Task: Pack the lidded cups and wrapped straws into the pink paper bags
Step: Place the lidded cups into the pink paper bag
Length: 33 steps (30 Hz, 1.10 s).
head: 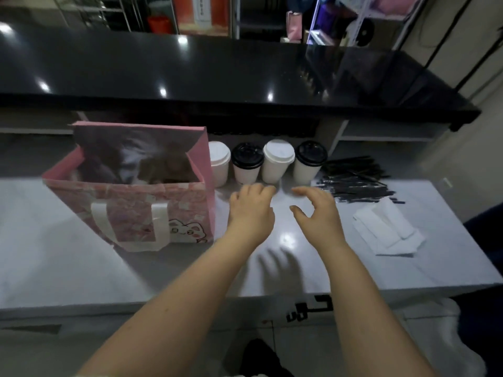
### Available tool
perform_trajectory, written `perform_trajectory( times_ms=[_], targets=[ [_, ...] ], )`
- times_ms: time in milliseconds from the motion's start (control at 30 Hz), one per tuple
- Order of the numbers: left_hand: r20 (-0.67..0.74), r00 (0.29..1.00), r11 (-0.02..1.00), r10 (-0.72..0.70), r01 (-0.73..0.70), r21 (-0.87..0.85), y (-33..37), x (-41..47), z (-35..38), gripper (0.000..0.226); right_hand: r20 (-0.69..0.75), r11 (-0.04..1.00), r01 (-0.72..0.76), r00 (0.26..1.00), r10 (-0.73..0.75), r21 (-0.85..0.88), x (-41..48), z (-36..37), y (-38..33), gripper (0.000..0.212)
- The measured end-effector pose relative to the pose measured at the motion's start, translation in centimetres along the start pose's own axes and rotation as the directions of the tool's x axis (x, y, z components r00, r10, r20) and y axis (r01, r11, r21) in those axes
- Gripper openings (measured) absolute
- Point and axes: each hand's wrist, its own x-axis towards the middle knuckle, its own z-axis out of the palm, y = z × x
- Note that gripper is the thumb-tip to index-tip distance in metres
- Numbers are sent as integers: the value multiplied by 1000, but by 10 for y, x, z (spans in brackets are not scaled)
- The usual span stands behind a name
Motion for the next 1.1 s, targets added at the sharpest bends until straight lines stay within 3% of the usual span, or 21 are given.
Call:
perform_trajectory(
  times_ms=[133,267,433,600,867,1100],
  targets=[
    [-131,991,993,-43,57,101,3,59,-18,42,96,984,163,983,-156,-74,71,-12,4,40],
    [-110,984,969,-143,162,188,-9,97,-35,48,244,935,321,929,-279,-151,131,-4,-2,46],
    [-88,973,923,-215,232,306,-27,103,-32,47,502,811,474,822,-268,-342,181,38,-12,63],
    [-104,958,914,-269,288,286,-29,102,-27,54,600,720,536,773,-208,-441,191,78,-5,86],
    [-149,953,901,-263,298,315,-19,97,-30,52,531,763,523,798,-283,-379,184,80,-1,71],
    [-279,943,897,-182,275,346,3,91,-63,49,449,895,429,828,-335,-122,180,26,-14,80]
  ],
)
